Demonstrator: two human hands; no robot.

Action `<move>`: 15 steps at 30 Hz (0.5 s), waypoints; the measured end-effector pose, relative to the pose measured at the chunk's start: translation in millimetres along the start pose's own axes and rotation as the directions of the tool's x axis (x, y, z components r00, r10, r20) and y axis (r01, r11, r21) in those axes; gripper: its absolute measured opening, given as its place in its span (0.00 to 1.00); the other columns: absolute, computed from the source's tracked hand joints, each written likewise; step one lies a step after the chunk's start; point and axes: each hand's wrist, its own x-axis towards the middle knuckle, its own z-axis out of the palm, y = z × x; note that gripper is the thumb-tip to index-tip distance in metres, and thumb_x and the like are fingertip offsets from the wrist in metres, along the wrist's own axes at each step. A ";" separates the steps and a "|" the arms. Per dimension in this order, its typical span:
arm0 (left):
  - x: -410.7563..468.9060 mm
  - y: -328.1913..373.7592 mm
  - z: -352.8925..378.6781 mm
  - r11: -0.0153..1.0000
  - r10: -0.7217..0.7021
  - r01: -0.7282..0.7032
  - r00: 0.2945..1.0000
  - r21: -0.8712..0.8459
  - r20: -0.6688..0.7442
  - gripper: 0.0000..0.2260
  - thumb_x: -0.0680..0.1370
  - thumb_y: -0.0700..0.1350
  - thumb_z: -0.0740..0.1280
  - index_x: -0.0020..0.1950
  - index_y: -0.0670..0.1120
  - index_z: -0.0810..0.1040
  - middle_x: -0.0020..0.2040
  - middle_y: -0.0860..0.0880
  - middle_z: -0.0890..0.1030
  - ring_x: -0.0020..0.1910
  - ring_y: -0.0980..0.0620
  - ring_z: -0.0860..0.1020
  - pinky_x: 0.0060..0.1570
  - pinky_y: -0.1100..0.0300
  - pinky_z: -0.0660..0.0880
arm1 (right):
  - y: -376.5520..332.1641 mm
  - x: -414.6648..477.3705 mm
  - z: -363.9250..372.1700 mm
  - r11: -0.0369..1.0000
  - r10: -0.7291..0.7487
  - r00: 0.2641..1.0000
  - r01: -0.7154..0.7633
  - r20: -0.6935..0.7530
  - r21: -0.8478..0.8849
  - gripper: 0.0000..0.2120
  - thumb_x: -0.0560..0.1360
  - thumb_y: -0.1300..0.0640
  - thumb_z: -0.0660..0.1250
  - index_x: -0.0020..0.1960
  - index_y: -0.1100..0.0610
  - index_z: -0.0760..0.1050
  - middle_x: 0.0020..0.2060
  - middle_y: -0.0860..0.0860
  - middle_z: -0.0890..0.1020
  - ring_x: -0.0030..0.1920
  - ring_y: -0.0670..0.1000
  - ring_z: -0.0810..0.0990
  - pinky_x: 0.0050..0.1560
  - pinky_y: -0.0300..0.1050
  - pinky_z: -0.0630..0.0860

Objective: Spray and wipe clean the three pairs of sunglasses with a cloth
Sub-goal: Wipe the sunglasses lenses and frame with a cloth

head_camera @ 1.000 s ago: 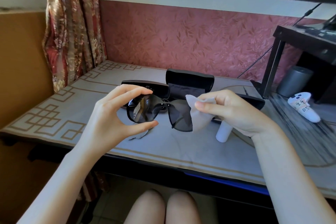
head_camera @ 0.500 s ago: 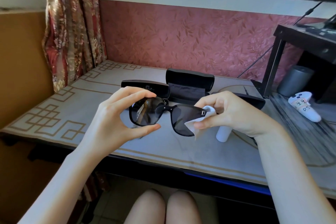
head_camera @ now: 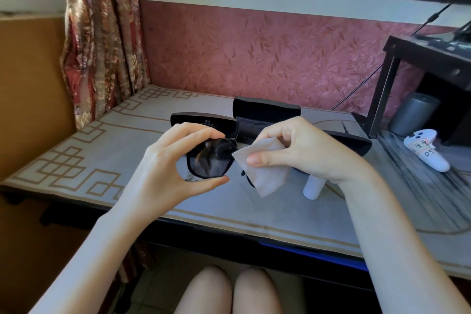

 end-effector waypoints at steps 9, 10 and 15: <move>-1.0 -4.7 3.5 0.999 0.026 -0.027 0.999 0.020 0.022 0.23 0.69 0.56 0.72 0.62 0.49 0.77 0.57 0.58 0.75 0.60 0.62 0.72 0.60 0.72 0.66 | -11.1 9.0 17.6 0.985 0.113 0.986 -0.128 -0.126 -0.117 0.22 0.68 0.45 0.76 0.26 0.55 0.69 0.24 0.48 0.67 0.27 0.47 0.63 0.27 0.37 0.57; -1.3 -5.2 4.3 1.000 0.027 -0.028 0.999 0.011 0.019 0.23 0.69 0.56 0.72 0.62 0.49 0.77 0.57 0.58 0.75 0.59 0.62 0.72 0.60 0.72 0.67 | -12.5 9.7 19.7 0.983 0.119 0.983 -0.137 -0.140 -0.124 0.24 0.67 0.44 0.76 0.27 0.56 0.67 0.24 0.50 0.65 0.27 0.48 0.62 0.27 0.39 0.55; -1.6 -6.3 6.3 0.999 0.042 -0.042 0.999 -0.010 0.003 0.24 0.69 0.55 0.72 0.64 0.50 0.75 0.58 0.58 0.75 0.59 0.62 0.73 0.60 0.71 0.67 | -15.2 14.3 23.7 0.978 0.125 0.976 -0.152 -0.178 -0.145 0.27 0.65 0.40 0.76 0.29 0.57 0.64 0.27 0.52 0.62 0.27 0.48 0.59 0.29 0.42 0.54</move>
